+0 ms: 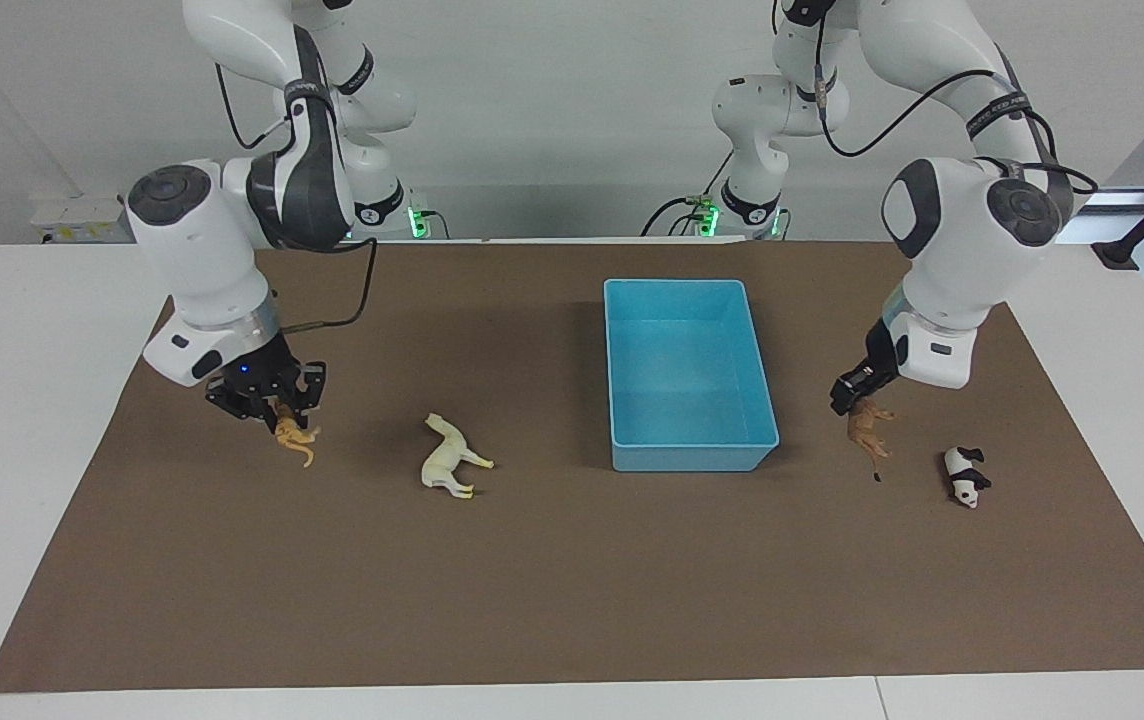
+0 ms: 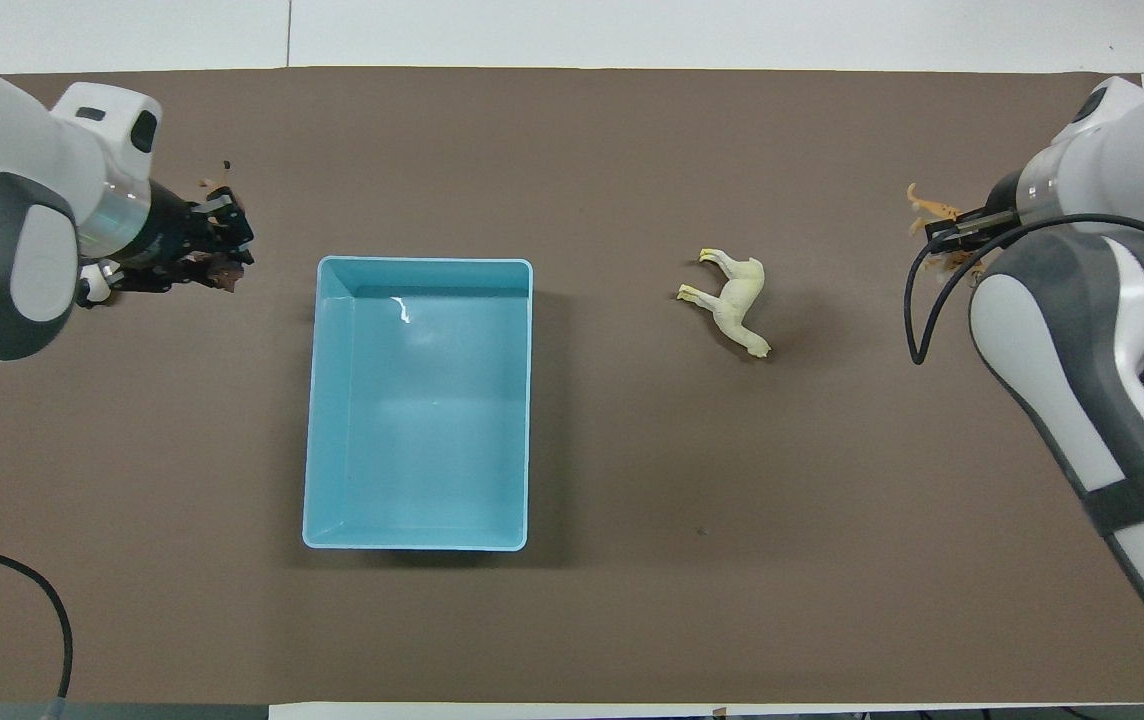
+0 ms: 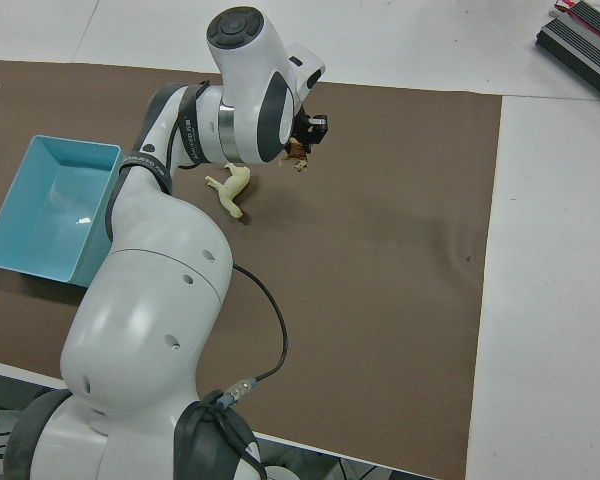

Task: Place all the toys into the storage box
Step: 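Drop the rhino into the blue box with the left gripper, then withdraw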

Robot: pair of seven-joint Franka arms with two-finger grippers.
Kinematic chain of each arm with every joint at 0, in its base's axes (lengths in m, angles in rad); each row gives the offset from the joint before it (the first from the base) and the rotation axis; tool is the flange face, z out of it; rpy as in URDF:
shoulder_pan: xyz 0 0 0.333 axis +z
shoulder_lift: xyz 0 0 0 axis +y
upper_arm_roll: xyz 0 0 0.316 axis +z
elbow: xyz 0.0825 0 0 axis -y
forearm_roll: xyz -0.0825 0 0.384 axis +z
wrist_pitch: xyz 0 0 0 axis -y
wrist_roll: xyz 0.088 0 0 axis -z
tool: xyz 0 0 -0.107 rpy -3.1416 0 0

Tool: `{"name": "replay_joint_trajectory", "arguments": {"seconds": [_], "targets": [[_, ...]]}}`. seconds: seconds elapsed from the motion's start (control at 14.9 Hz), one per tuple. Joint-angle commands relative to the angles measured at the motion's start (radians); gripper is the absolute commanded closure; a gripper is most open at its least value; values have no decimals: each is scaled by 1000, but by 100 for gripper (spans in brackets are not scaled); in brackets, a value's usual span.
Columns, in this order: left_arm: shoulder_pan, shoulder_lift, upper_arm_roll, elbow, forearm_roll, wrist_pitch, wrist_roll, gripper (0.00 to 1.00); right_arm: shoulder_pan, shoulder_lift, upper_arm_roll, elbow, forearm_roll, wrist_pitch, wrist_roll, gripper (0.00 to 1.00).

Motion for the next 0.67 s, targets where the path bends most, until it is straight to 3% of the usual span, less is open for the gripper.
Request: {"name": "replay_joint_trajectory", "arguments": {"seconds": [0.0,0.27,0.4,0.47,0.54,0.61], "targets": [[-154,-24,11,-49,-7,9,-186,100,-7,-37,16,115,6,-171,-27,100],[-306,-142,11,-332,-7,144,-260,92,-7,-117,39,178,6,-333,-20,100],[-355,-173,11,-403,-7,178,-270,83,-7,-132,42,180,6,-354,-12,100],[-364,-173,11,-403,-7,169,-266,60,-6,-136,49,180,6,-354,-6,100],[-364,-174,11,-402,-7,164,-266,24,-7,-137,66,180,6,-354,5,100],[-364,-173,12,-399,-4,164,-263,0,-7,-137,72,180,6,-354,25,100]]}}
